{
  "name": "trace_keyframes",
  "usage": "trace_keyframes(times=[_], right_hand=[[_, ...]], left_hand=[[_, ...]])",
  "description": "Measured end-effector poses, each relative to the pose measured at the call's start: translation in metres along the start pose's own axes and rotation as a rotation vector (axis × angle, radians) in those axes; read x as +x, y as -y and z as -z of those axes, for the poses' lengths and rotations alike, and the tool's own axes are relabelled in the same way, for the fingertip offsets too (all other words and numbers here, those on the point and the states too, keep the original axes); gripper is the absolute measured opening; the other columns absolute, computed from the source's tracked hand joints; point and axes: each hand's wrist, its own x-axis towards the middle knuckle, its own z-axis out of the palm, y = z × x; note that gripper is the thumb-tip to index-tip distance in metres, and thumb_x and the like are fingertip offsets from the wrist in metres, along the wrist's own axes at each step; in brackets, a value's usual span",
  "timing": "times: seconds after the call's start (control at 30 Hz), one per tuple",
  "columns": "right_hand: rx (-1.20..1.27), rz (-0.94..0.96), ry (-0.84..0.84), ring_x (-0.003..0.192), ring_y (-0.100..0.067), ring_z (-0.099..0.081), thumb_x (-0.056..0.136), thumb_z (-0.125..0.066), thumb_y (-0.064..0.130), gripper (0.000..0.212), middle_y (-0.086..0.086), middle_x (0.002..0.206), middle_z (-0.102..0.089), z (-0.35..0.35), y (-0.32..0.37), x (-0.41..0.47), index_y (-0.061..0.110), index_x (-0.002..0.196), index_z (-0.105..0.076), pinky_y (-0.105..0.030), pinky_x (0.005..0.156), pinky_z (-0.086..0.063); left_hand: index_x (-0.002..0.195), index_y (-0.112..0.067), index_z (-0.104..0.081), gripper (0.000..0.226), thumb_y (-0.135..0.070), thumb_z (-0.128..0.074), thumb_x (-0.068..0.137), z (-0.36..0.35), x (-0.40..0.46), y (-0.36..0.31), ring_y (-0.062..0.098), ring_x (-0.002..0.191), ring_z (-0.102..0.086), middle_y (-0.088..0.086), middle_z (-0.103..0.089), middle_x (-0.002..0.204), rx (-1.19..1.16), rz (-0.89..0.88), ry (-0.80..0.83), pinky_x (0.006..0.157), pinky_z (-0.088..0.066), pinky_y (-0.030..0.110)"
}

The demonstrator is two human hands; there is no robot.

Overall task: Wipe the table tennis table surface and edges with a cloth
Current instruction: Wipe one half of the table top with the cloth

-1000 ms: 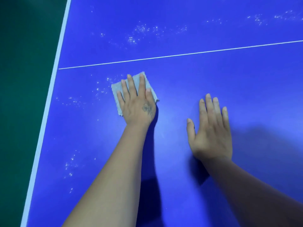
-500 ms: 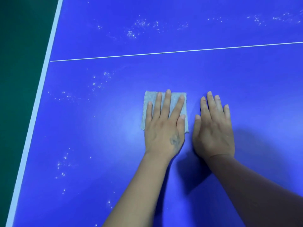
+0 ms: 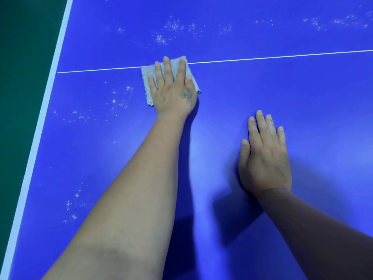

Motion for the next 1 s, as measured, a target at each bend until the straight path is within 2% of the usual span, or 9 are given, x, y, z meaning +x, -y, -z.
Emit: trace_keyframes(times=[0.1,0.2,0.27,0.4,0.5,0.6,0.73,0.87,1.0], right_hand=[[0.007,0.002,-0.004,0.16,-0.035,-0.022,0.106,-0.028,0.03,0.061,-0.013,0.173,-0.026,-0.001,0.0,0.0,0.004,0.161,-0.037,-0.056,0.13,-0.017],[0.006,0.011,-0.008,0.16,-0.036,-0.023,0.106,-0.028,0.03,0.062,-0.014,0.173,-0.027,-0.001,0.0,0.0,0.003,0.161,-0.037,-0.056,0.129,-0.017],[0.003,0.01,-0.006,0.16,-0.035,-0.022,0.106,-0.027,0.03,0.062,-0.014,0.173,-0.026,-0.001,-0.001,0.0,0.003,0.161,-0.037,-0.056,0.13,-0.016],[-0.009,0.01,-0.001,0.161,-0.034,-0.02,0.107,-0.026,0.03,0.062,-0.013,0.174,-0.024,-0.001,0.0,-0.001,0.003,0.162,-0.034,-0.055,0.13,-0.016],[-0.034,0.012,0.008,0.161,-0.034,-0.019,0.107,-0.025,0.031,0.063,-0.013,0.174,-0.023,-0.001,0.0,-0.001,0.004,0.163,-0.033,-0.055,0.13,-0.017],[-0.066,0.013,0.015,0.162,-0.032,-0.018,0.106,-0.022,0.032,0.064,-0.012,0.174,-0.023,-0.001,0.001,-0.001,0.004,0.163,-0.032,-0.053,0.13,-0.016],[-0.073,0.013,0.008,0.162,-0.031,-0.017,0.106,-0.02,0.033,0.065,-0.012,0.174,-0.022,-0.001,0.002,-0.002,0.005,0.163,-0.031,-0.053,0.13,-0.015],[-0.05,0.02,-0.009,0.162,-0.031,-0.017,0.106,-0.02,0.034,0.066,-0.012,0.174,-0.023,-0.001,0.002,-0.002,0.005,0.163,-0.032,-0.052,0.131,-0.013],[0.003,0.02,-0.039,0.162,-0.031,-0.018,0.107,-0.025,0.032,0.063,-0.012,0.173,-0.025,0.002,0.003,-0.004,0.004,0.162,-0.034,-0.052,0.132,-0.013]], left_hand=[[0.172,-0.039,-0.011,0.059,-0.046,-0.019,0.113,-0.009,-0.016,-0.017,0.027,0.167,0.007,0.002,0.001,0.181,0.039,-0.179,0.019,0.133,0.006,0.051],[0.17,-0.035,-0.026,0.059,-0.045,-0.024,0.112,-0.02,-0.071,-0.014,0.028,0.167,-0.006,0.003,-0.013,0.18,0.052,-0.35,-0.058,0.134,-0.002,0.051],[0.169,-0.033,-0.03,0.057,-0.043,-0.028,0.113,-0.024,-0.117,-0.006,0.028,0.166,-0.01,0.004,-0.018,0.179,0.029,-0.398,-0.068,0.134,-0.007,0.051],[0.171,-0.034,-0.022,0.057,-0.04,-0.029,0.115,-0.017,-0.207,0.028,0.023,0.167,0.0,0.0,-0.008,0.181,0.03,-0.343,-0.006,0.134,-0.008,0.051],[0.171,-0.035,-0.022,0.058,-0.042,-0.028,0.114,-0.008,-0.231,0.066,0.02,0.167,0.003,-0.002,-0.006,0.181,0.036,-0.22,0.011,0.135,-0.008,0.052],[0.171,-0.036,-0.018,0.059,-0.046,-0.02,0.113,-0.002,-0.203,0.086,0.022,0.167,0.001,-0.002,-0.005,0.181,0.05,-0.079,-0.017,0.134,-0.005,0.052],[0.172,-0.037,-0.014,0.064,-0.048,-0.013,0.109,-0.002,-0.136,0.07,0.026,0.167,0.004,0.002,-0.002,0.181,0.018,0.026,-0.052,0.134,0.002,0.052],[0.171,-0.038,-0.015,0.062,-0.047,-0.019,0.11,-0.013,-0.108,0.029,0.028,0.167,0.006,0.003,0.0,0.181,0.019,-0.061,-0.027,0.133,0.005,0.053],[0.169,-0.033,-0.029,0.058,-0.044,-0.026,0.112,-0.028,-0.16,0.003,0.029,0.166,-0.009,0.006,-0.016,0.179,0.041,-0.27,-0.104,0.133,-0.005,0.053]])
